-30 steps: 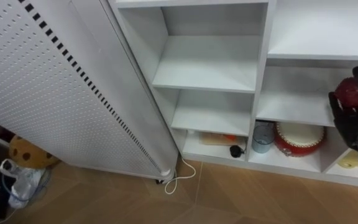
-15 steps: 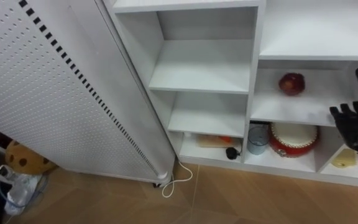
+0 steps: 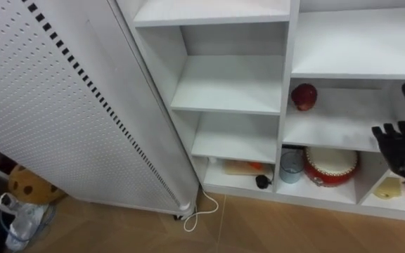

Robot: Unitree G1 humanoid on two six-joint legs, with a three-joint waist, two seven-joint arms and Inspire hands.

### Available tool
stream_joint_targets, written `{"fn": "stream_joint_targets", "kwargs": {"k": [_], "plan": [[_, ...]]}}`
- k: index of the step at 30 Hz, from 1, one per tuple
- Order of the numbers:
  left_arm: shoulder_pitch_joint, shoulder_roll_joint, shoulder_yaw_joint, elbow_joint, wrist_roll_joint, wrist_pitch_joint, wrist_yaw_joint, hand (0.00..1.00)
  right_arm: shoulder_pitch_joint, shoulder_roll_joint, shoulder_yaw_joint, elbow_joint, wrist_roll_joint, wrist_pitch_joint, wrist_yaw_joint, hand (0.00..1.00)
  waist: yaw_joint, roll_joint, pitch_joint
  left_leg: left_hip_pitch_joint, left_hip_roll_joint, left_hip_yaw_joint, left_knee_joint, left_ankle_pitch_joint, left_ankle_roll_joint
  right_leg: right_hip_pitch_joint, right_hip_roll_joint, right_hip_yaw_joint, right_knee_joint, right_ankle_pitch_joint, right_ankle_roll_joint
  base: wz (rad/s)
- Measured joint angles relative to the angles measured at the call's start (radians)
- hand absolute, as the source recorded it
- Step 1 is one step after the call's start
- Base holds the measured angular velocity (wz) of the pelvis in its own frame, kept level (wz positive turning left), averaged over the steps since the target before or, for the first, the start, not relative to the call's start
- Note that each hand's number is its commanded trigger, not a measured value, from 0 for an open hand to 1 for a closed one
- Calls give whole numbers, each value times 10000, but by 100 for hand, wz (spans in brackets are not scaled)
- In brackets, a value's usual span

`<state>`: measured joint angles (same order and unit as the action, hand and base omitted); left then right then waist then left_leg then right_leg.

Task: Arrange fruit in the closet

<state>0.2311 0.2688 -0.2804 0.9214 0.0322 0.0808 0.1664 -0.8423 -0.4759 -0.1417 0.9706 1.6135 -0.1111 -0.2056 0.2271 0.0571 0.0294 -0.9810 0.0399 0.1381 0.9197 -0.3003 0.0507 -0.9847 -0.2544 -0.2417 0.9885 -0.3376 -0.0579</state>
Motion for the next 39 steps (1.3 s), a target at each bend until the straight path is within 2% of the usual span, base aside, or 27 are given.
{"fn": "stream_joint_targets", "kwargs": {"k": [3, 7, 10, 12, 15, 17, 19, 22, 26, 27, 30, 32, 34, 37, 39], "plan": [[-3, 2, 27, 7, 18, 23, -67, 0, 227, 34, 1, 198, 177, 34, 168, 0, 50, -2, 5, 498, 5, 10, -193, 3, -11, 484, 54, -20, -214, 21, 58, -3], [-27, -25, 21, 277, -4, 23, -256, 0, 934, 219, 14, 1063, 293, 56, 873, 0, 305, 0, 30, 1622, 175, 0, -777, 37, -76, 1675, 369, -108, -1031, 156, 100, -15], [-244, -30, 21, 788, 16, 230, -420, 0, 1534, 602, 55, 1758, 193, 184, 1279, 0, 280, -32, 70, 2501, 175, -45, -1570, 184, -230, 2542, 591, -114, -1894, 407, 188, -11], [-533, -30, 66, 1053, 103, 285, -612, 0, 1916, 750, 51, 2168, 193, 317, 1562, 0, 253, -69, 97, 2943, 161, -38, -1963, 294, -222, 2985, 642, -181, -2269, 507, 203, 0], [-858, -86, 196, 1172, 360, 230, -655, 0, 2767, 962, 42, 2417, 7, 517, 1932, 0, 197, -108, 110, 3725, 150, -36, -2743, 505, -239, 3809, 742, -357, -3056, 738, 307, 3], [-939, -156, 502, 1240, 370, 210, -642, 0, 3370, 1158, 48, 2430, -157, 619, 2226, 0, 51, -124, 111, 4299, 145, -61, -3276, 662, -237, 4449, 861, -481, -3658, 907, 291, 5], [-981, -248, 916, 1430, 418, 208, -638, 0, 4015, 1418, 40, 2470, -343, 733, 2537, 0, -182, -172, 95, 4954, 144, -62, -3771, 722, -282, 5143, 980, -560, -4194, 1007, 283, 5], [-552, -312, 1514, 1447, 632, 102, -600, 0, 5528, 2130, 75, 2483, -529, 809, 3011, 0, -653, -392, -92, 6344, 86, -41, -5027, 971, -406, 6541, 1281, -684, -5527, 1282, 361, -4], [-504, -564, 1962, 1567, 1042, 43, -344, 0, 7094, 2550, 498, 2726, -654, 882, 3295, 0, -947, -461, -163, 7497, 143, -33, -5857, 1048, -462, 7827, 1651, -789, -6723, 1559, 433, -1], [-427, -636, 2013, 1536, 1249, -4, -255, 0, 7486, 2703, 448, 2726, -656, 909, 3324, 0, -1149, -467, -185, 7770, 139, -37, -6049, 1066, -490, 8154, 1690, -821, -7010, 1595, 465, 0], [-201, -712, 2031, 1370, 1993, -57, -161, 0, 8214, 2983, 424, 2725, -792, 901, 3403, 0, -1489, -564, -255, 8539, 53, 53, -6565, 1103, -540, 8710, 1746, -626, -7217, 1563, 542, -8], [-218, -826, 2059, 1244, 2262, -57, -111, 0, 8376, 3095, 478, 2748, -1119, 897, 3427, 0, -1617, -600, -267, 8843, 37, 139, -6727, 1103, -542, 8975, 1755, -618, -7381, 1564, 567, -8], [-316, -921, 2286, 1175, 2212, -64, 24, 0, 8500, 3402, 535, 2831, -1351, 932, 3589, 0, -1972, -713, -264, 9264, 10, 138, -6896, 1102, -543, 9422, 1807, -612, -7688, 1579, 632, 5], [-529, -998, 2492, 1157, 2118, -93, 174, 0, 8846, 3528, 741, 2839, -1549, 1117, 3741, 0, -2022, -757, -274, 9750, 0, 177, -7140, 1082, -573, 9818, 1863, -502, -7978, 1585, 676, -8], [-651, -1065, 2787, 1106, 2074, -252, 240, 0, 9080, 3537, 799, 2851, -1925, 1263, 3877, 0, -2016, -785, -293, 10125, -10, 243, -7386, 1077, -581, 10078, 1904, -320, -8050, 1572, 700, -13]]}}
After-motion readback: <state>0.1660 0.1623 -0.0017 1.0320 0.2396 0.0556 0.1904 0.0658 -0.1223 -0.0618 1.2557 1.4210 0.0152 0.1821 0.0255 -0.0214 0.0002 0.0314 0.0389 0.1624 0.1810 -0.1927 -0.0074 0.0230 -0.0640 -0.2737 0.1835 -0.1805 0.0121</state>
